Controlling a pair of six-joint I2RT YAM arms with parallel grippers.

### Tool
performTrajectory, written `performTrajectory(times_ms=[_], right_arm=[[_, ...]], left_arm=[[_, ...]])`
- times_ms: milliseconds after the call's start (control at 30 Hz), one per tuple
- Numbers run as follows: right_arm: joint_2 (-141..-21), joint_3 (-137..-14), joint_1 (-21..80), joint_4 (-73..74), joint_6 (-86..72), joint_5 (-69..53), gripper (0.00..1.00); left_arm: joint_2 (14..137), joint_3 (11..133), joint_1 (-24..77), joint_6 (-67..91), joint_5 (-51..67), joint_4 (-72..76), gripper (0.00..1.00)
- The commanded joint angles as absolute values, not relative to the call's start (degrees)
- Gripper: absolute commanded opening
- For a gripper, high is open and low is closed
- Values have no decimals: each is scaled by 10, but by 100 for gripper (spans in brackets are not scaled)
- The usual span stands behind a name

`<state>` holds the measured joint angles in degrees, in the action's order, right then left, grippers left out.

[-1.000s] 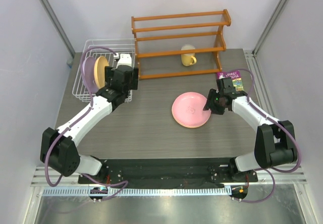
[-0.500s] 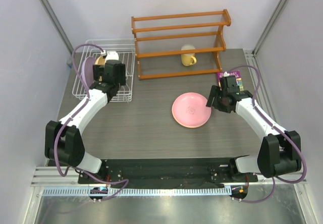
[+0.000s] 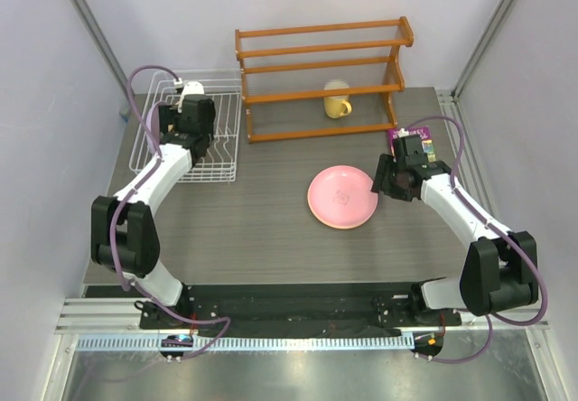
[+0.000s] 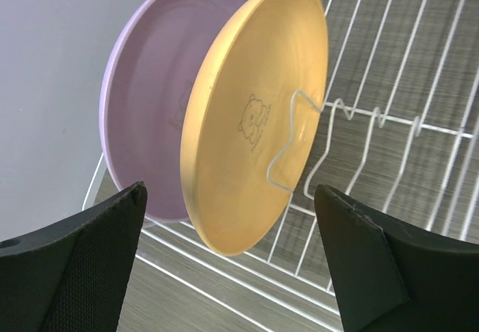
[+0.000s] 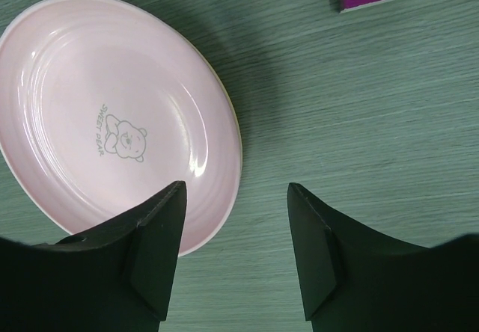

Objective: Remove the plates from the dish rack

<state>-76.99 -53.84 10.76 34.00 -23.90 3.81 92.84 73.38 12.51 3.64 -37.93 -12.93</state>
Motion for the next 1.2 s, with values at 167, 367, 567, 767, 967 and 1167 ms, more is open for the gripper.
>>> performTrajectory(times_ms=[167,367,567,767,967,1167], right_arm=[[-774,-553,108,333,-225,45,60],[-776,-553,107,333,-222,44,59],[-780,-550,107,330,-223,44,58],[-785,-543,106,323,-225,40,58],[-790,-541,107,317,-229,35,58],[-787,-536,107,316,-229,36,58]], left_arm=[[950,753,97,17,-417,-92,82],[961,755,91,6,-431,-92,59],[971,758,91,14,-432,-98,11],[969,770,94,31,-431,-107,0],[958,784,114,3,-479,-101,0],[934,792,134,-50,-522,-77,0]])
